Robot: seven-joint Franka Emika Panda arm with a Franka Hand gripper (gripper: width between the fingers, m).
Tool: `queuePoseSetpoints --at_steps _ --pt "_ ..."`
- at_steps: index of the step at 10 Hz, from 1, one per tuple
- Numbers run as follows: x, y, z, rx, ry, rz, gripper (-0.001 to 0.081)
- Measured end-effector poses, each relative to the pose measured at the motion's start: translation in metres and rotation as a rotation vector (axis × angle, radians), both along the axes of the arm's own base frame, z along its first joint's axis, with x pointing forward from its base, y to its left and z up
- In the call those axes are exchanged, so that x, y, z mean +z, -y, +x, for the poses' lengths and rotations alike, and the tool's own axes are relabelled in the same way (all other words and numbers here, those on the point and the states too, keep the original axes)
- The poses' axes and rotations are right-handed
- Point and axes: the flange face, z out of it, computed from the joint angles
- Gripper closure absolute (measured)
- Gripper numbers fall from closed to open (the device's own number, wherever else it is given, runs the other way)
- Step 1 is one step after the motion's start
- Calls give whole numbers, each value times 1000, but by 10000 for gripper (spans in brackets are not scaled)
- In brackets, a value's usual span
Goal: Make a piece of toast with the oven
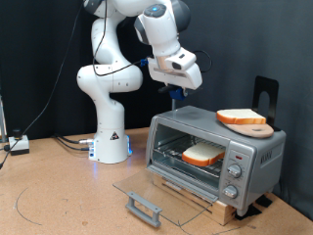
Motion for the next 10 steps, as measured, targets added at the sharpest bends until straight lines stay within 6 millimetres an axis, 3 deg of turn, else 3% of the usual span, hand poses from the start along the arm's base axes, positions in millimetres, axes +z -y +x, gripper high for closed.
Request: queuePoseSetpoints --at_steps 2,5,6,7,8,10 --pt "-19 -16 -4 -19 30 3 410" --pt "-23 -33 -5 -32 39 49 361" --pt "-21 -35 -4 -33 42 57 172" --pt "-19 -36 -3 -35 46 61 172" --pt "-16 -36 -2 -40 50 71 37" --pt "1 -29 2 -54 43 133 8"
